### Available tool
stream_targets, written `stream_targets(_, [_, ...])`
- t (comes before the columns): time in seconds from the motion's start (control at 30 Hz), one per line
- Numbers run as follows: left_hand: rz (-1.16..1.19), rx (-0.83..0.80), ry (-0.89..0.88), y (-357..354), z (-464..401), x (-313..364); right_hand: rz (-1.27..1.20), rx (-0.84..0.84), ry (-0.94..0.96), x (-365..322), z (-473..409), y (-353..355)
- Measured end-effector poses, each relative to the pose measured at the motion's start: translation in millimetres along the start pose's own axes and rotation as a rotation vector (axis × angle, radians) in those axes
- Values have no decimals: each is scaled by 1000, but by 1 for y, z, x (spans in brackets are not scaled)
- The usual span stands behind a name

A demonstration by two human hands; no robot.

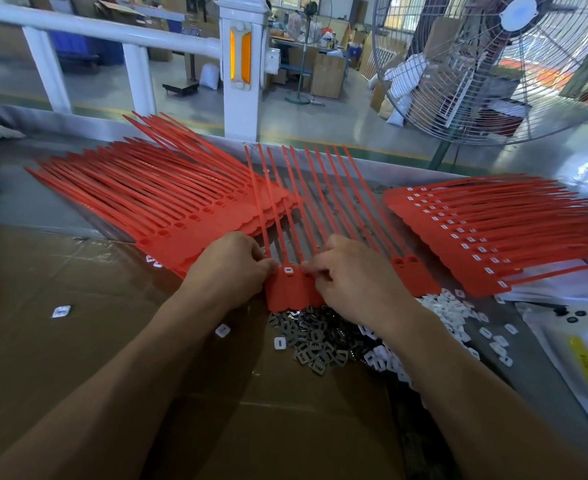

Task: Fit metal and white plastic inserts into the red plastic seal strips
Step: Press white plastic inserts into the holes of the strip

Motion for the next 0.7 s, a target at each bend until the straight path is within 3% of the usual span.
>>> stream_targets(0.33, [-11, 5, 1, 1, 1, 0, -90, -37, -57, 4, 7, 5])
stream_targets(0.5, [-23, 24, -3, 2, 0, -1, -295, 171, -132, 42, 20, 38])
stream_targets(0.7, [-17, 21, -6, 1, 0, -2, -229, -116, -304, 84, 31, 53])
Point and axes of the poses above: each hand's wrist, its own z-axis away from the middle knuckle, its own y-axis out of the back of the hand, x = y × z, the point moved 1 cm from there along -z, towards the middle knuckle, and after that the axes turned 7 degrees about -y, right-handed, at the moved point
